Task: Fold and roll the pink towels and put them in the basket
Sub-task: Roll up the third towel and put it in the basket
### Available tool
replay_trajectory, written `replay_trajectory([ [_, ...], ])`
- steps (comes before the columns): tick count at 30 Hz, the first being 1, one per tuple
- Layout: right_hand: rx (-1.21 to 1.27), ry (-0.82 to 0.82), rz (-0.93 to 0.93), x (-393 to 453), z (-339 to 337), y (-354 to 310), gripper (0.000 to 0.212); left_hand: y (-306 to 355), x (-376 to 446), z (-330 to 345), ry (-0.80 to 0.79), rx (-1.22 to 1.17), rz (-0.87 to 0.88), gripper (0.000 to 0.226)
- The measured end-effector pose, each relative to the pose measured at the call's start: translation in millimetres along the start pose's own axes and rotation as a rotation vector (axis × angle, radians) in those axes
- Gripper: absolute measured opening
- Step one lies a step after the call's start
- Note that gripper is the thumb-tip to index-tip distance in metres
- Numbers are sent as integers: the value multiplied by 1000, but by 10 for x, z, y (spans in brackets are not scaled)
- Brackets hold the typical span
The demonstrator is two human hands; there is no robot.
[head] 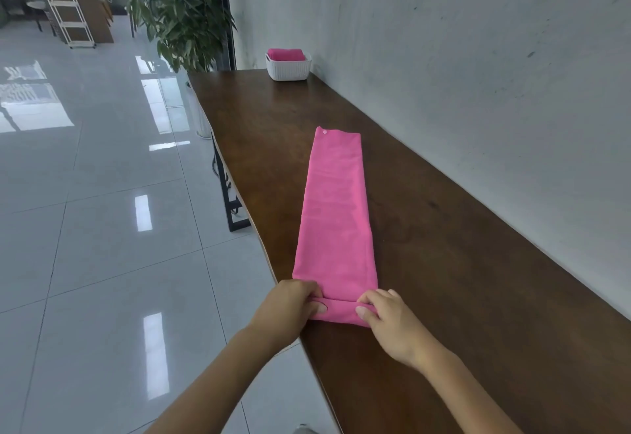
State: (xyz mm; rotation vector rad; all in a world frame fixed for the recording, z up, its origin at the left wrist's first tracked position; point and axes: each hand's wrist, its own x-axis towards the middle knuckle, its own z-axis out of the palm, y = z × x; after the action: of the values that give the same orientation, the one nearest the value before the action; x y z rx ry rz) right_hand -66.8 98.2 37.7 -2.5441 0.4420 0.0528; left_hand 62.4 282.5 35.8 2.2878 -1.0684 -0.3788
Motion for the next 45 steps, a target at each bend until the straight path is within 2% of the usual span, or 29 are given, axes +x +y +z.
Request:
replay_trajectory([
  [2, 55, -9, 41, 5, -15, -16, 9, 6, -60, 48, 153, 111, 66, 9],
  [3, 60, 37, 48, -4, -1, -39, 6, 3, -98, 109, 240, 201, 126, 6],
  [5, -97, 267, -54, -30, 60, -75, 3, 19, -201, 236, 364, 323, 273, 7],
  [8, -327, 534, -232, -109, 220, -85, 10, -47, -331, 441, 460, 432, 388, 19],
  [11, -397, 618, -269, -194, 419, -39, 12, -163, -338, 527, 481, 484, 362, 33],
  [15, -416, 509, -247, -203, 483, 29, 36, -106, -220, 439, 461, 444, 346, 33],
  [23, -335, 302, -222, -50, 154, -48, 29, -48, -55, 209, 310, 391, 264, 28],
  [25, -296, 201, -203, -50, 69, -64, 32, -33, -48, 137, 235, 399, 239, 28],
  [27, -247, 120, -189, -83, -38, -118, 34, -16, -36, 58, 117, 383, 210, 18],
  [30, -184, 17, -141, -116, -182, -185, 31, 32, 8, -68, -70, 270, 123, 14],
  [32, -160, -23, -120, -88, -224, -176, 30, 42, 22, -85, -60, 205, 79, 12],
  [35, -40, -46, -78, -3, -223, -130, 22, 24, 2, -31, 162, 226, 116, 12],
  [37, 38, 37, -57, 30, -179, -93, 16, -1, -23, 22, 297, 294, 188, 5],
  [38, 13, 128, -64, 26, -144, -73, 17, -24, -47, 57, 349, 344, 235, 5],
  [40, -162, 386, -161, -10, -68, -60, 13, -70, -102, 156, 430, 439, 334, 7],
  [42, -327, 575, -295, -64, 61, -51, 7, -104, -158, 255, 465, 499, 382, 18],
  [45, -391, 616, -315, -125, 287, 3, 28, -145, -164, 337, 430, 532, 352, 39],
])
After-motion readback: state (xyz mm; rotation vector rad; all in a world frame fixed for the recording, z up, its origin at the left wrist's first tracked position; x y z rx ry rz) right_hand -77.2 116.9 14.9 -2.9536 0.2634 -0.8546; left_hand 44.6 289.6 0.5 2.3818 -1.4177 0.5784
